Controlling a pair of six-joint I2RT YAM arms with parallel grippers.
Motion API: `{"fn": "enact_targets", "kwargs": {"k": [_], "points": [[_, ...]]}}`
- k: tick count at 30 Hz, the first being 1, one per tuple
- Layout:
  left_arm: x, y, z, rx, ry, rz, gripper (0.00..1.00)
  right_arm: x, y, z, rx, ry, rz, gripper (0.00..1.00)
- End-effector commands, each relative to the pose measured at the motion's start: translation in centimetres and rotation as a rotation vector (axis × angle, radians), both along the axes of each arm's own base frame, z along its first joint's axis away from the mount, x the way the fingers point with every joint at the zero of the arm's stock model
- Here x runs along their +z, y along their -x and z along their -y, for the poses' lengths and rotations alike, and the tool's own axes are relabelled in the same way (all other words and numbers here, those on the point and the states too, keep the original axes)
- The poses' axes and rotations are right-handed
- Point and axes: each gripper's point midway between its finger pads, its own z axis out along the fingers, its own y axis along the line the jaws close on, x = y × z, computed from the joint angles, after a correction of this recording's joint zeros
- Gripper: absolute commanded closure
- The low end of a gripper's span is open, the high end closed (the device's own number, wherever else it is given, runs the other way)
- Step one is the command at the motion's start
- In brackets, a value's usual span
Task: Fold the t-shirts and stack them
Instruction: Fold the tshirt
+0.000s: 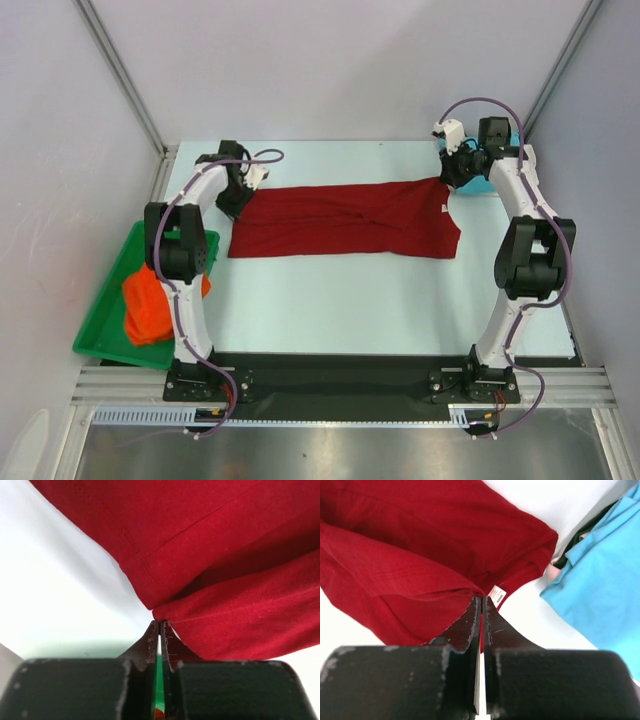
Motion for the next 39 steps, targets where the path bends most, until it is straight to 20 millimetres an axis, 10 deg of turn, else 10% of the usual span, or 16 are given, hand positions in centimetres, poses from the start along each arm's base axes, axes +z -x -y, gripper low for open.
{"fn": "enact_targets", "kwargs": {"k": [1, 4, 10, 14, 17, 25, 39], "points": [[1.9, -1.4, -1.0, 0.055, -0.029, 0.062, 0.92, 2.2, -2.2, -0.8, -0.014, -0.007, 0.074, 0.94], [4.0, -2.4, -1.4, 0.085, -0.039, 0.134, 0.79, 3.9, -3.5, -1.3, -0.057, -0.018, 0.125, 0.71], [9.5, -3.6, -1.6, 0.124, -0.038, 0.28, 0.49, 6.5, -2.7, -1.8, -0.068, -0.019, 0.172, 0.59], [10.9, -1.5, 1.2, 0.038, 0.053, 0.264, 0.46, 2.3, 0.5, -3.0, 0.027, -0.035, 0.013, 0.59], [8.5, 1.0, 4.3, -0.048, 0.107, 0.165, 0.47, -2.0, 3.4, -4.4, 0.125, -0.088, -0.184, 0.59], [3.4, 2.8, 7.5, -0.076, 0.194, -0.003, 0.54, -5.3, 5.0, -8.2, 0.247, -0.067, -0.319, 0.58], [-2.2, 5.4, 6.9, -0.037, 0.196, -0.148, 0.57, -8.2, 8.9, -8.6, 0.315, 0.053, -0.447, 0.54]]}}
